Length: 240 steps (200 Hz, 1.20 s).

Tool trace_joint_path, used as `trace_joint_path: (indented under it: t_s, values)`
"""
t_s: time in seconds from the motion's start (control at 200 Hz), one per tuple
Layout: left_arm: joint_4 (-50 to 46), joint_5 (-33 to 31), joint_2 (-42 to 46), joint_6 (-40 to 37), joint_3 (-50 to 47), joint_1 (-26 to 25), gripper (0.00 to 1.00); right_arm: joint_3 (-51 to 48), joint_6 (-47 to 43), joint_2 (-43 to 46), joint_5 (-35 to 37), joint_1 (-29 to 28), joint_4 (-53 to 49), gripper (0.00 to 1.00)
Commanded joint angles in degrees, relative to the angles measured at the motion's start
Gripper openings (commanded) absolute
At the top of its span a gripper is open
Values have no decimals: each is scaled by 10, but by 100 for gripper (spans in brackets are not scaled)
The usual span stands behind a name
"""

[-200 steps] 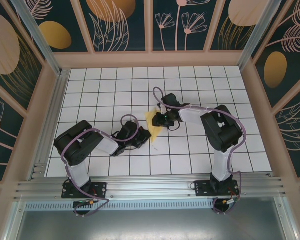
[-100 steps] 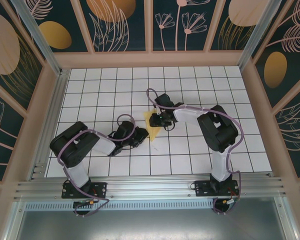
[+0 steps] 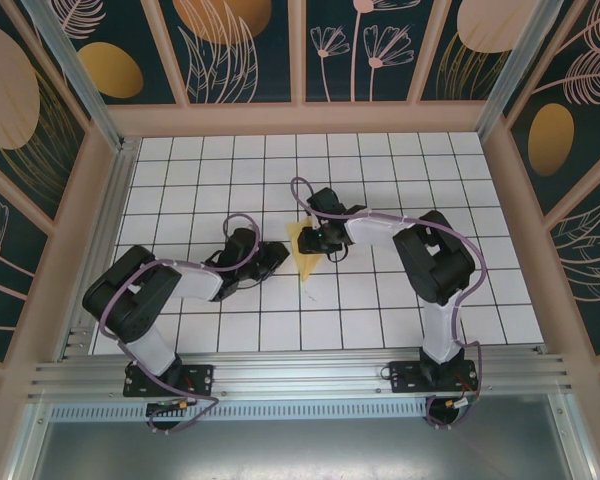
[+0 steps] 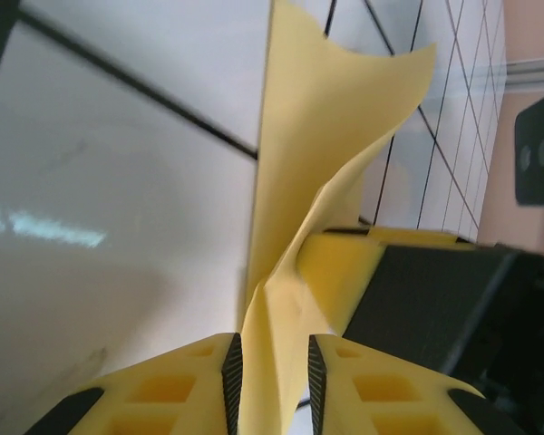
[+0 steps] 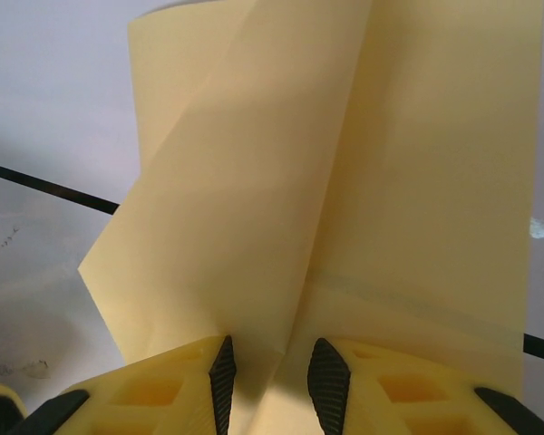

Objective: Fold a paper plane with a square sheet of paper (pick it up from the middle)
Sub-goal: Fourth fold the wing at the center of the table.

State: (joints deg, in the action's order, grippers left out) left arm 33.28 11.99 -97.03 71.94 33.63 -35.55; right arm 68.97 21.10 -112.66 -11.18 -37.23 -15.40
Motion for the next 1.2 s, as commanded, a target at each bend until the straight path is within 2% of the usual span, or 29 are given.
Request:
trace_joint_path:
  t_s: [0.0, 0.18, 0.325, 0.816, 1.196]
  values:
    - [-50, 6, -30, -87, 57, 10, 27, -38, -15, -65, 43, -2, -44, 35]
    - [-115, -34, -49, -168, 107, 18, 27, -38, -11, -68, 40, -2, -41, 36]
    - [-115, -14, -66, -198, 126, 22, 27, -40, -7, -68, 32, -2, -36, 36]
    - [-53, 42, -111, -196, 130, 25, 29, -41, -1, -70, 21, -2, -33, 35]
    - [-50, 23, -119, -184, 127, 31, 13, -41, 1, -71, 17, -2, -32, 34]
